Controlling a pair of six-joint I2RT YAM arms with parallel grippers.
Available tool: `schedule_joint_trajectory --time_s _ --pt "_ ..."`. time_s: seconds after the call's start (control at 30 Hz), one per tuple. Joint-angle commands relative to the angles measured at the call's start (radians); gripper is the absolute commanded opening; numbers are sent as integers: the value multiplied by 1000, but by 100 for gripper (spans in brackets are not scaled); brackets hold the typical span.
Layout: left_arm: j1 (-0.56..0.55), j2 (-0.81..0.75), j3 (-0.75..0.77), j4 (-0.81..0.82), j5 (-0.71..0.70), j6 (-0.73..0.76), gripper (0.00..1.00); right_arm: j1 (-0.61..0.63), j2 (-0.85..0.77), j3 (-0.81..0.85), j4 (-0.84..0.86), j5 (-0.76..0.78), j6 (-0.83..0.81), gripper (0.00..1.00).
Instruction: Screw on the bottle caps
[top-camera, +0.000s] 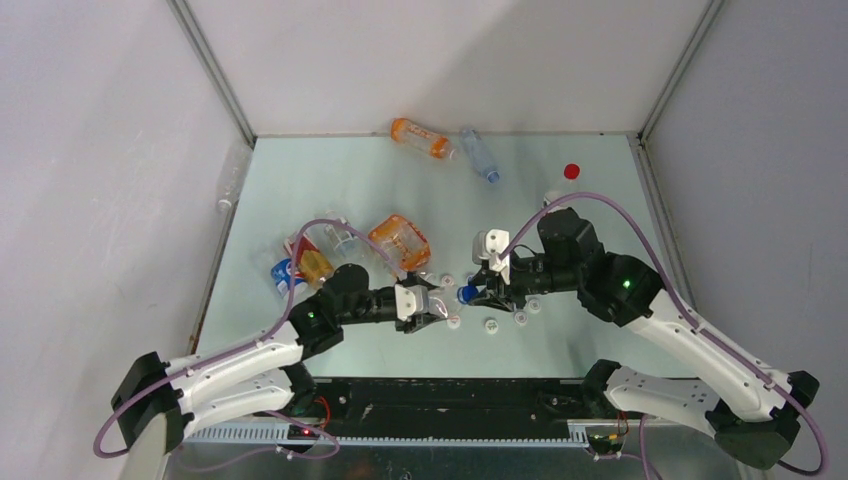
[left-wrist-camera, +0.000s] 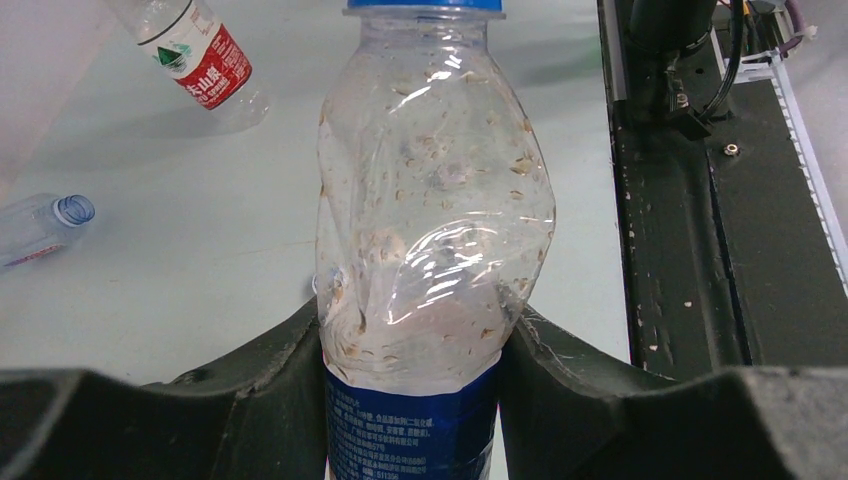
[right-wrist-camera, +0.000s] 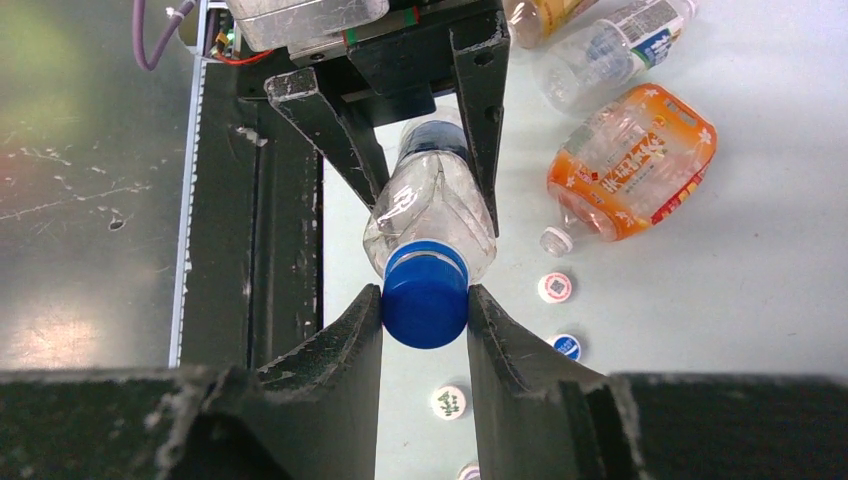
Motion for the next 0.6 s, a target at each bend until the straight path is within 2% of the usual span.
schedule_joint_trajectory --time_s 0.0,0.13,0.3,0.43,0.57 --pt "-13 -25 31 128 47 12 38 6 35 23 -41 -26 -25 3" --pt "-14 -26 48 127 17 1 34 8 53 24 -54 28 -4 4" --pt "-16 -50 20 200 -112 -31 32 8 68 24 -50 82 66 4" --pt "-32 -58 -11 281 -211 -31 31 11 93 24 -21 111 184 2" --pt "-68 -53 -23 329 -336 15 31 14 125 26 14 207 382 0"
